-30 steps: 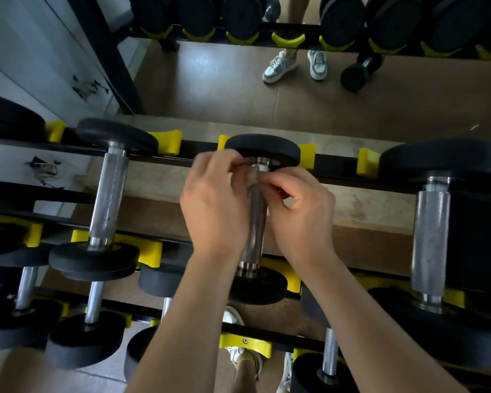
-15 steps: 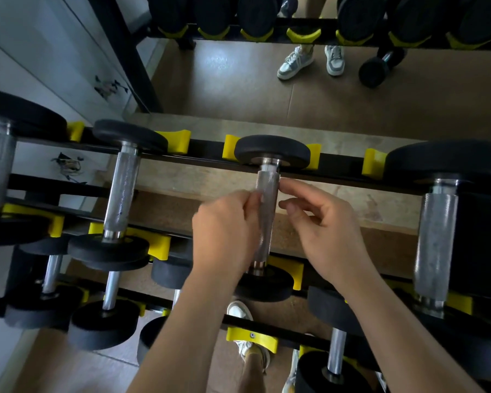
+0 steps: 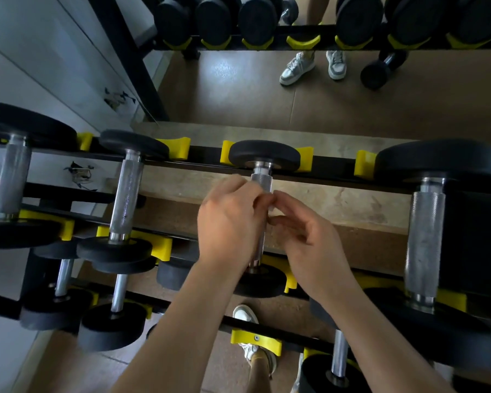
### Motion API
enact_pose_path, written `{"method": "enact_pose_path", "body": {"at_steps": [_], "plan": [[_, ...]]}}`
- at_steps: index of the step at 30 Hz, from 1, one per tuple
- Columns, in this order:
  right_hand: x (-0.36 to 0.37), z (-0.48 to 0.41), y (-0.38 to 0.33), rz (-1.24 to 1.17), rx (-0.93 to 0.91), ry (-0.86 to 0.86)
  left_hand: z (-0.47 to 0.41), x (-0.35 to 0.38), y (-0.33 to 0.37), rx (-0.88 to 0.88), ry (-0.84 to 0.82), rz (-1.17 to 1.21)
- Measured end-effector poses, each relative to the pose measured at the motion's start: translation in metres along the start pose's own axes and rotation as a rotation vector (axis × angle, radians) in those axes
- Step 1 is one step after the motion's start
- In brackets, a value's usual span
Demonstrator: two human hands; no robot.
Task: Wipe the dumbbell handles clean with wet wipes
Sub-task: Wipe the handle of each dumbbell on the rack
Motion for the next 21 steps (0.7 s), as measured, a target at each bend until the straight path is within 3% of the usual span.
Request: {"method": "enact_pose_path", "body": {"at_steps": [7, 11, 15, 21], "plan": [[0.003, 0.017, 0.004, 0.034, 0.001, 0.005, 0.040, 0.006, -0.003, 0.103, -0.294, -0.106], [0.001, 0.025, 0.004, 0.011, 0.006, 0.033, 0.008, 0.003, 0.012, 0.212, -0.129, -0.153], [-0.004, 0.025, 0.009, 0.014, 0.028, 0.082, -0.005, 0.000, 0.002, 0.090, -0.022, -0.041], [0.009, 0.024, 0.008, 0.016, 0.038, -0.065, 0.038, 0.006, -0.008, -0.001, -0.423, -0.175]]}}
Point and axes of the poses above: each hand's wrist, its own z-axis away from the middle knuckle, its own x-axis out of the palm, y = z × x, the point moved 8 cm from there along -z, towards the middle knuckle, and after that the axes turned 7 degrees about -z, right-handed, at the moved point
